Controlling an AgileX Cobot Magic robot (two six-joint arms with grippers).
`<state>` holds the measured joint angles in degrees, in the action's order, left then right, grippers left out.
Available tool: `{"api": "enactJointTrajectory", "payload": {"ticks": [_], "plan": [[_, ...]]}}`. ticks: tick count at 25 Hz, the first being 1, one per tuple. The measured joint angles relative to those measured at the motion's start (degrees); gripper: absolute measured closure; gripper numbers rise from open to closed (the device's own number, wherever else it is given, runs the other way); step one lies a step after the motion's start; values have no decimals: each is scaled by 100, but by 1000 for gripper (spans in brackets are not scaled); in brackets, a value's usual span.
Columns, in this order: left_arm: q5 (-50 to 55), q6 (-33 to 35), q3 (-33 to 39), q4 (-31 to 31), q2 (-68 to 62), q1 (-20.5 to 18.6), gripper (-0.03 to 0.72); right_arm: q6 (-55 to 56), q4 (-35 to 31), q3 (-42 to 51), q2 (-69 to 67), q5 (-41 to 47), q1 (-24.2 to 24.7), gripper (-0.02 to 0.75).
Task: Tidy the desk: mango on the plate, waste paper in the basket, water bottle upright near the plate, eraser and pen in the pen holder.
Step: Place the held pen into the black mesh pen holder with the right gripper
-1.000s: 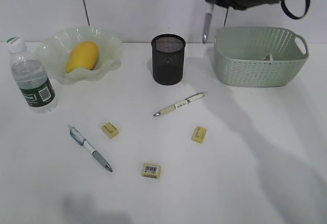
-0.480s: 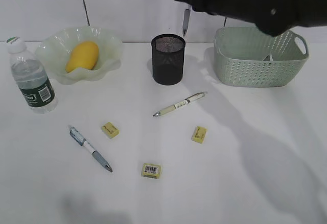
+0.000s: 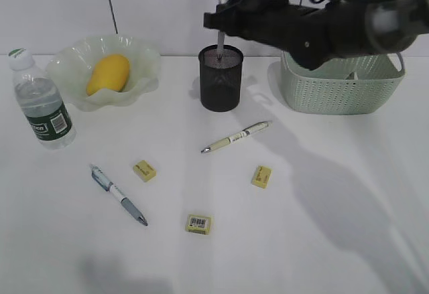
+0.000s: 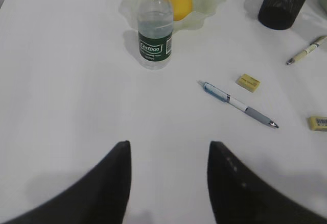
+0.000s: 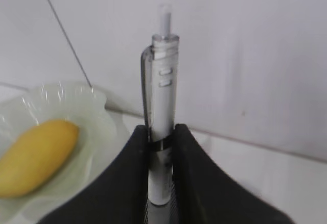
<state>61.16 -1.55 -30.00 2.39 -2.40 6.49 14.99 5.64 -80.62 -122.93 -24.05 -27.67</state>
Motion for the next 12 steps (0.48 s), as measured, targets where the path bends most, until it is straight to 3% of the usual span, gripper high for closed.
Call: {"api": "enactJointTrajectory", "payload": {"ticks": [9, 12], "plan": [[0, 0, 0, 0, 0, 0, 316, -47, 16, -25, -593, 2, -27, 603], [0, 5, 0, 0, 0, 0, 316, -47, 16, -25, -605, 4, -27, 551]]}}
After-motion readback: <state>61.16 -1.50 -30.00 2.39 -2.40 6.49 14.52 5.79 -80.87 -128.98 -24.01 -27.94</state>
